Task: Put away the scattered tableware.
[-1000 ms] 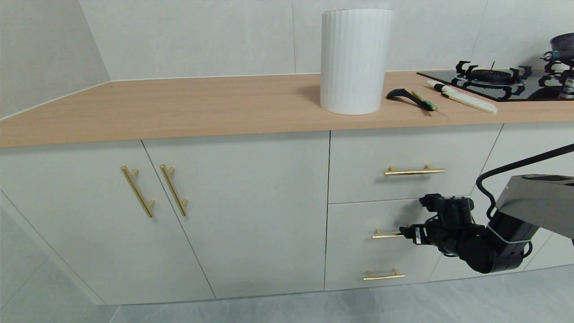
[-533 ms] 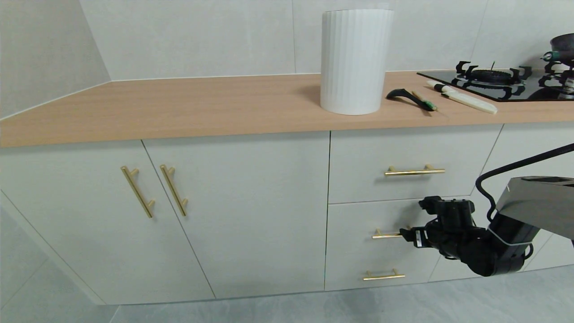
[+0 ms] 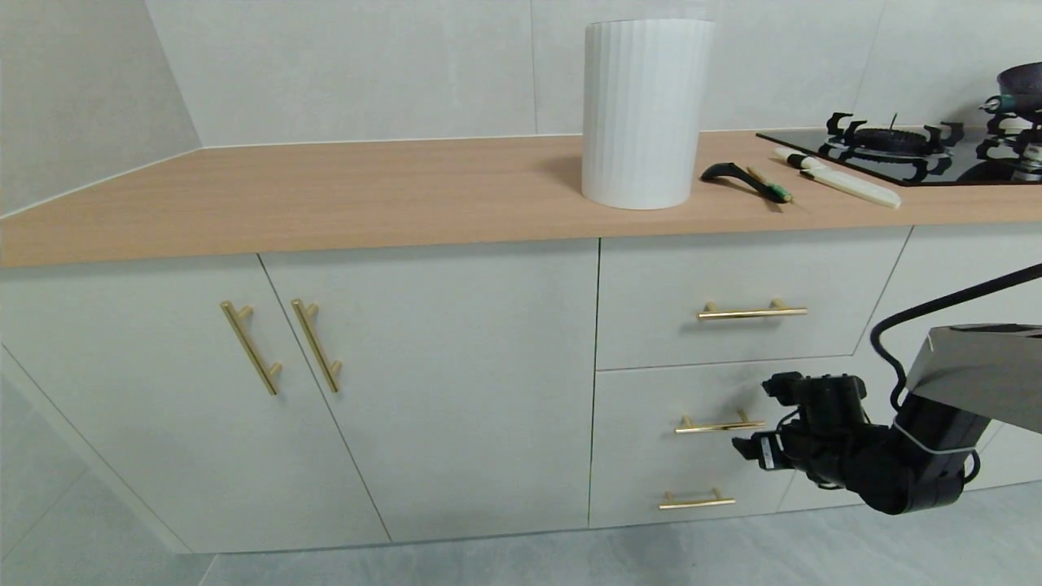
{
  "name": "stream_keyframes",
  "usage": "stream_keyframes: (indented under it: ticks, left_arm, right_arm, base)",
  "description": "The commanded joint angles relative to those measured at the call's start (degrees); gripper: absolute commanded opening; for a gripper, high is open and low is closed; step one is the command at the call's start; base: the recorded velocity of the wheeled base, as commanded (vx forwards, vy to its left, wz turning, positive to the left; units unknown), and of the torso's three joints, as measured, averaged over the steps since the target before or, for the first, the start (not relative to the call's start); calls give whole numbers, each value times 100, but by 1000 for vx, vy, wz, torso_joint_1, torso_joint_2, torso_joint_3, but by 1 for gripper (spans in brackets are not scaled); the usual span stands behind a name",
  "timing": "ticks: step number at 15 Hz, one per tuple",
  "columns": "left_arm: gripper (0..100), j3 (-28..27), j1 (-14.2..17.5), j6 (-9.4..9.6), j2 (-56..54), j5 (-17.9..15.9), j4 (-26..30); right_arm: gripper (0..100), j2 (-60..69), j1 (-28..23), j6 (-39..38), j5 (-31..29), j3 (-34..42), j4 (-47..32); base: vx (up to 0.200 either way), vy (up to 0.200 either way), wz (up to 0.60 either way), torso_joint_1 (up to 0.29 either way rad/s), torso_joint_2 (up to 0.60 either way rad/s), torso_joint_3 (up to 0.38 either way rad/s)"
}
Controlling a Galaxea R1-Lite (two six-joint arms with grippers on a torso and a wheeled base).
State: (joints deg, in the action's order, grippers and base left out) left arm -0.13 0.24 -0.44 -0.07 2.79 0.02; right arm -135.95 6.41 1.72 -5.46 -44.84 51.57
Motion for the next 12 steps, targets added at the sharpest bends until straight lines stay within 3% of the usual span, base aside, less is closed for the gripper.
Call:
stream_keyframes:
  ticks: [1,9,12]
  left_arm:
    - [100,5,2,0,7,2,-2]
    - [100,5,2,0,7,2,-2]
    - [100,-4,2,0,7,2,-2]
  right_arm:
    - [100,42,0,-14,1,98,134]
    - [100,499,0,-49,1,133,653]
    - [100,-28,-8,-58,-16,-377,679]
  base:
    - [0,0,0,0,0,0]
    - [0,0,0,0,0,0]
    - [0,0,0,0,0,0]
